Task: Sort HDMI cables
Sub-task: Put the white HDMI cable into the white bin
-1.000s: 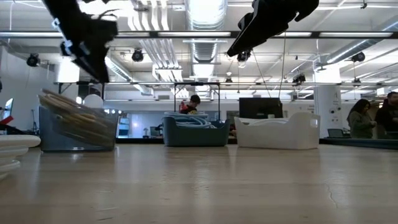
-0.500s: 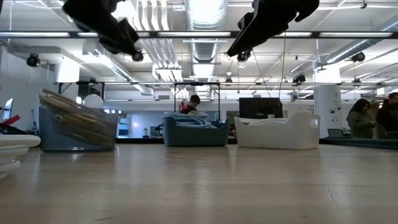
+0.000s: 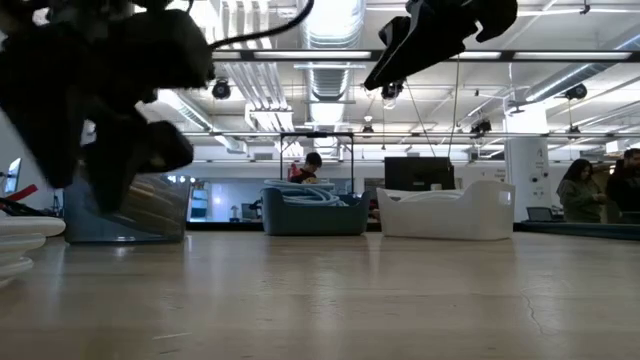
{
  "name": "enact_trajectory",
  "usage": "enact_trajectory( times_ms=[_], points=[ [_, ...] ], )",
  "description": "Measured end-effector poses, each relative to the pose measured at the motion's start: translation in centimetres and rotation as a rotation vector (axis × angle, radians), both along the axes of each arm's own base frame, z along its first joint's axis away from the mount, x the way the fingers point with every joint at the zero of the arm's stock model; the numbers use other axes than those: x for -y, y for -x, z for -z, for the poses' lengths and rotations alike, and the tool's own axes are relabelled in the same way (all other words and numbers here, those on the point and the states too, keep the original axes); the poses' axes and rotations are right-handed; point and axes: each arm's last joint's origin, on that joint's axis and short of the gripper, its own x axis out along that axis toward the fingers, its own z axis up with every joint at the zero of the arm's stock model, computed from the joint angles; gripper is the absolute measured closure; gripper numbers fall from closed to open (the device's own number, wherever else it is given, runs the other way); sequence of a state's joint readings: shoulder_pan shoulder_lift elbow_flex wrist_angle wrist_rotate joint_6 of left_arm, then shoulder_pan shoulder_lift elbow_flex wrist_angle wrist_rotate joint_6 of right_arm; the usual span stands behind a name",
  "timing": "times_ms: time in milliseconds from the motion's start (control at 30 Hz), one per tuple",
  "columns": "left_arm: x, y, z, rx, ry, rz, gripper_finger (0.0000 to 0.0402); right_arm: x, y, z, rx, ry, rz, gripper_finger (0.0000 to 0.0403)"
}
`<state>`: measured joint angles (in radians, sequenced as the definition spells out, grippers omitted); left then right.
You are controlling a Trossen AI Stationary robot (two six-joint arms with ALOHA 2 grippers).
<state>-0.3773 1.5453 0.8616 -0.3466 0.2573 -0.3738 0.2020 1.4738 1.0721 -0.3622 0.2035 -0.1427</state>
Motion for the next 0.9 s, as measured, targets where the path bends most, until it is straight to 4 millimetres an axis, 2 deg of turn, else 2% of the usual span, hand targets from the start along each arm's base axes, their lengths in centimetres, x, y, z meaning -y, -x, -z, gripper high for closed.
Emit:
enact_trajectory(
  times_ms=[300, 633, 767, 900],
  points=[
    [1.9, 0.1, 2.3, -0.140, 0.066, -0.023, 0.0228, 0.0, 0.0, 0.0, -0.008, 0.112, -0.104, 0.0223],
    [3.0, 0.2, 3.9, -0.194, 0.020, -0.068, 0.0234, 0.0, 0.0, 0.0, -0.017, 0.246, -0.229, 0.0223],
    [2.9, 0.2, 3.5, -0.145, -0.010, -0.059, 0.0282, 0.0, 0.0, 0.0, -0.016, 0.262, -0.244, 0.0223],
    [2.5, 0.1, 2.7, -0.076, -0.061, -0.068, 0.0365, 0.0, -0.1, -0.1, -0.010, 0.261, -0.243, 0.0223]
  ],
)
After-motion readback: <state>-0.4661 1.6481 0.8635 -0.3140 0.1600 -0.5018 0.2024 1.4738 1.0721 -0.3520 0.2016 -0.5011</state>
